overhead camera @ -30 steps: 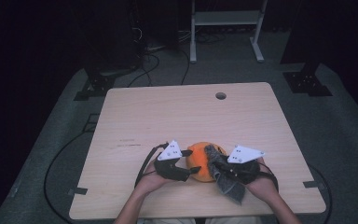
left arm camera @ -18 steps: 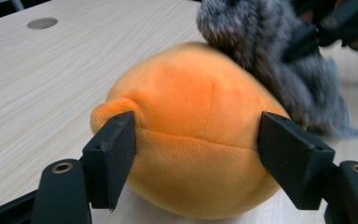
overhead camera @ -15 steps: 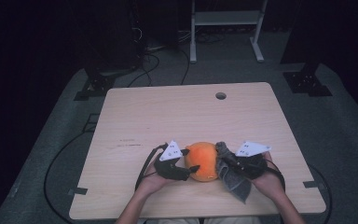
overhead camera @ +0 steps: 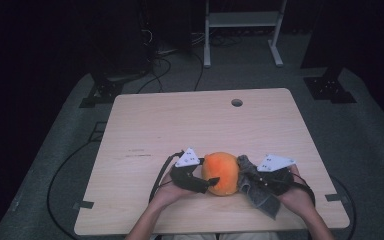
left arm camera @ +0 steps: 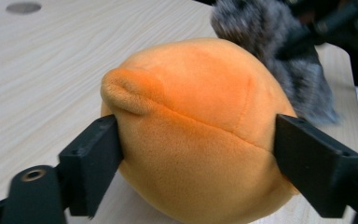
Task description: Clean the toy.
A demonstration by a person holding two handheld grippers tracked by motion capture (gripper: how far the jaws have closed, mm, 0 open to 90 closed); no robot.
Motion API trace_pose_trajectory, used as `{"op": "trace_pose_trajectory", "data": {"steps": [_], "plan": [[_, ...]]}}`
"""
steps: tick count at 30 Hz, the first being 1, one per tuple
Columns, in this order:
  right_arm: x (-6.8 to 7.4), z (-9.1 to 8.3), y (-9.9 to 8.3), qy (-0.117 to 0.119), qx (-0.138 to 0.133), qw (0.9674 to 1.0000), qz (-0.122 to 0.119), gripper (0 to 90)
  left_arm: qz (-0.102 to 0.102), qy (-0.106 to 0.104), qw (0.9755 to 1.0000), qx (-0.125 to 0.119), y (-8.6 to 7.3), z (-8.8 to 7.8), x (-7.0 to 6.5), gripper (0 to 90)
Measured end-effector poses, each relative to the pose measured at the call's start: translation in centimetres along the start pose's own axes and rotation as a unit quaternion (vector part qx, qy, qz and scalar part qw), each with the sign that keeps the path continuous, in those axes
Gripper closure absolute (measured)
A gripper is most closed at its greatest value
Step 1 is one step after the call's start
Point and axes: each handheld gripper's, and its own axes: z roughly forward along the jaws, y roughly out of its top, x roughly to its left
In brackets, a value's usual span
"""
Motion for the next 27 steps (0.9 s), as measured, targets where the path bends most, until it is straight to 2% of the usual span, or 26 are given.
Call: {"op": "trace_pose_trajectory", "data": {"steps": [2, 4, 5, 6, 7, 8, 10, 11, 14, 15, 17, 19, 20, 21, 23, 24, 26, 27], "plan": [[0.6, -0.6, 0.8, 0.018, -0.020, 0.9996, -0.008, 73.6, 0.028, 0.003, 0.9996, 0.000, 0.1, 0.0, -0.6, 20.8], [1.9, -1.1, 2.1, 0.044, -0.040, 0.9978, -0.030, 73.6, 0.056, 0.006, 0.9984, -0.002, 0.2, 0.1, -1.1, 22.0], [2.6, -1.3, 2.8, 0.052, -0.047, 0.9967, -0.042, 73.6, 0.075, 0.003, 0.9972, -0.002, 0.2, 0.1, -1.4, 22.6], [3.2, -1.3, 3.5, 0.055, -0.051, 0.9956, -0.055, 73.5, 0.101, 0.002, 0.9948, 0.000, 0.3, 0.2, -2.0, 23.0], [3.8, -1.2, 4.2, 0.058, -0.052, 0.9946, -0.069, 73.5, 0.112, 0.002, 0.9938, 0.000, 0.3, 0.2, -2.2, 23.7], [4.0, -1.1, 4.4, 0.057, -0.050, 0.9943, -0.075, 73.4, 0.133, 0.006, 0.9912, 0.004, 0.4, 0.2, -2.6, 24.1], [4.2, -0.6, 4.5, 0.052, -0.040, 0.9942, -0.085, 73.4, 0.148, 0.007, 0.9889, 0.012, 0.4, 0.1, -2.8, 24.9], [3.9, -0.4, 4.3, 0.054, -0.040, 0.9944, -0.081, 73.4, 0.146, 0.006, 0.9892, 0.012, 0.3, 0.1, -2.7, 25.4], [1.9, -0.3, 2.9, 0.048, -0.040, 0.9974, -0.036, 73.6, 0.137, 0.000, 0.9905, 0.010, 0.2, 0.1, -2.4, 25.7], [1.3, -0.2, 2.5, 0.046, -0.040, 0.9979, -0.024, 73.6, 0.127, -0.001, 0.9919, 0.011, 0.2, 0.0, -2.3, 24.5], [0.2, 0.1, 1.3, 0.047, -0.040, 0.9980, 0.009, 73.7, 0.091, -0.016, 0.9957, 0.008, 0.6, -0.1, -2.0, 16.0], [0.2, 0.0, 1.0, 0.053, -0.045, 0.9974, 0.019, 73.8, 0.045, -0.031, 0.9985, -0.007, 1.1, -0.4, -1.7, 11.2], [0.4, -0.1, 1.0, 0.054, -0.046, 0.9973, 0.018, 73.8, 0.029, -0.031, 0.9990, -0.018, 1.3, -0.5, -1.6, 10.6], [0.8, -0.1, 1.1, 0.061, -0.050, 0.9968, 0.017, 73.9, 0.020, -0.029, 0.9992, -0.019, 1.4, -0.4, -1.5, 10.6], [1.9, 0.0, 1.5, 0.080, -0.053, 0.9954, 0.006, 73.9, 0.033, -0.005, 0.9994, 0.008, 1.3, -0.1, -1.7, 11.4], [2.3, 0.1, 1.6, 0.084, -0.052, 0.9951, -0.002, 73.8, 0.049, 0.003, 0.9987, 0.015, 1.0, 0.0, -1.8, 13.6], [2.5, 0.1, 1.9, 0.082, -0.042, 0.9956, -0.019, 73.8, 0.066, 0.007, 0.9977, 0.009, 0.5, -0.1, -1.8, 21.5], [2.1, 0.0, 1.9, 0.079, -0.043, 0.9958, -0.014, 73.8, 0.069, 0.010, 0.9975, 0.010, 0.4, -0.1, -2.0, 23.4]]}}
